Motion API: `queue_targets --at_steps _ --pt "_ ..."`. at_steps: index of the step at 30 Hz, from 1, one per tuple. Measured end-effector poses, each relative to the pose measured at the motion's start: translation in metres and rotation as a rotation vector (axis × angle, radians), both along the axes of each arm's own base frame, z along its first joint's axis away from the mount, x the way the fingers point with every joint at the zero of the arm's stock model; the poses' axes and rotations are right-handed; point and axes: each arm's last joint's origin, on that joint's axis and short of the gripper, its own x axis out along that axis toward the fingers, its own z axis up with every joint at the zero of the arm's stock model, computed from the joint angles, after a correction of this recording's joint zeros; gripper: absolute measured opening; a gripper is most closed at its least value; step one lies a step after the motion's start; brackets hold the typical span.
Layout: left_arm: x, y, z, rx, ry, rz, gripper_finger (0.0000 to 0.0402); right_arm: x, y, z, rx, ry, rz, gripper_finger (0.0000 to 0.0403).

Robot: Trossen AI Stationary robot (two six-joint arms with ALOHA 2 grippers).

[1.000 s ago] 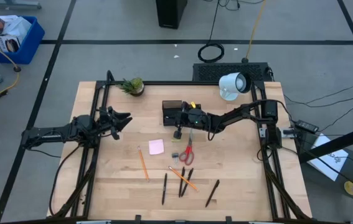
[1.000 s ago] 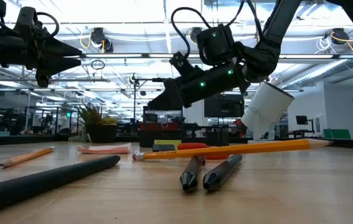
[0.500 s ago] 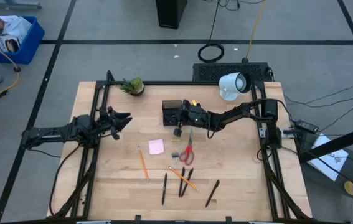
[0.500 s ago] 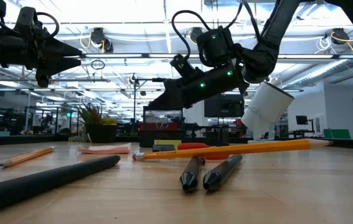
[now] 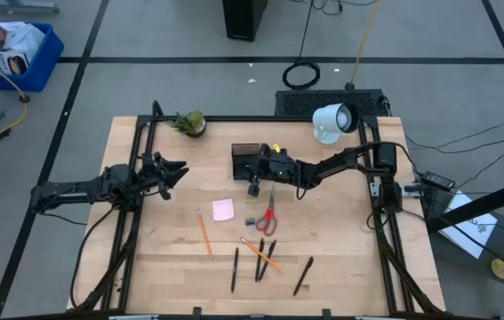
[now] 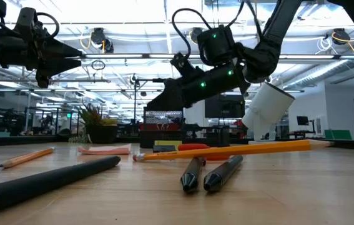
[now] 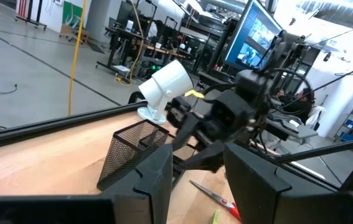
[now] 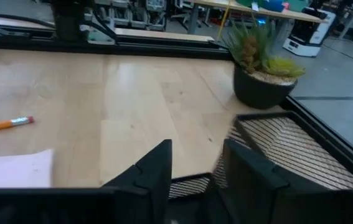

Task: Pick and place office supplies into organizer
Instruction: Put the top pencil into the mesh organizer

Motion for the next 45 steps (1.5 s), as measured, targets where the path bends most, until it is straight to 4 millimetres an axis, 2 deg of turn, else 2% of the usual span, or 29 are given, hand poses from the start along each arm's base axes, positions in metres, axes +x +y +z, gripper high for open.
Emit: queue_targets --at_steps 5,9,14,20,24,30,34,38,41,45 --pt "0.0 0.0 -0.002 0.016 0.028 0.003 0.0147 0.002 0.018 0.012 -0.025 -0.027 0.053 0.0126" --pt "0.0 0.001 -0.004 0.014 0.042 0.019 0.0147 0.001 0.032 0.011 0.095 -0.02 0.059 0.0126" --pt "0.0 0.001 -0.003 0.011 0.041 0.018 0.0147 -0.005 0.058 0.001 0.147 0.162 0.153 0.0127" --pt "0.0 0.001 -0.004 0.009 0.047 0.026 0.0147 -0.011 0.108 -0.005 -0.057 0.269 0.305 0.0123" --pt "0.0 0.001 -0.004 -0.004 0.042 0.026 0.0147 -0.018 0.133 -0.008 -0.216 0.323 0.263 0.0123" --pt "0.0 0.001 -0.005 -0.007 0.048 0.026 0.0147 -0.038 0.175 0.005 -0.341 0.372 0.231 0.0122" --pt "0.0 0.001 -0.005 -0.008 0.051 0.026 0.0147 -0.053 0.2 0.018 -0.308 0.347 0.227 0.0126" --pt "0.0 0.001 -0.005 -0.01 0.049 0.026 0.0147 -0.064 0.211 0.009 -0.301 0.424 0.218 0.0133" --pt "0.0 0.001 -0.005 -0.024 0.043 0.026 0.0147 -0.073 0.215 0.004 -0.396 0.491 0.175 0.0139" --pt "0.0 0.001 -0.005 -0.03 0.04 0.025 0.0147 -0.078 0.221 0.004 -0.509 0.495 0.127 0.0146"
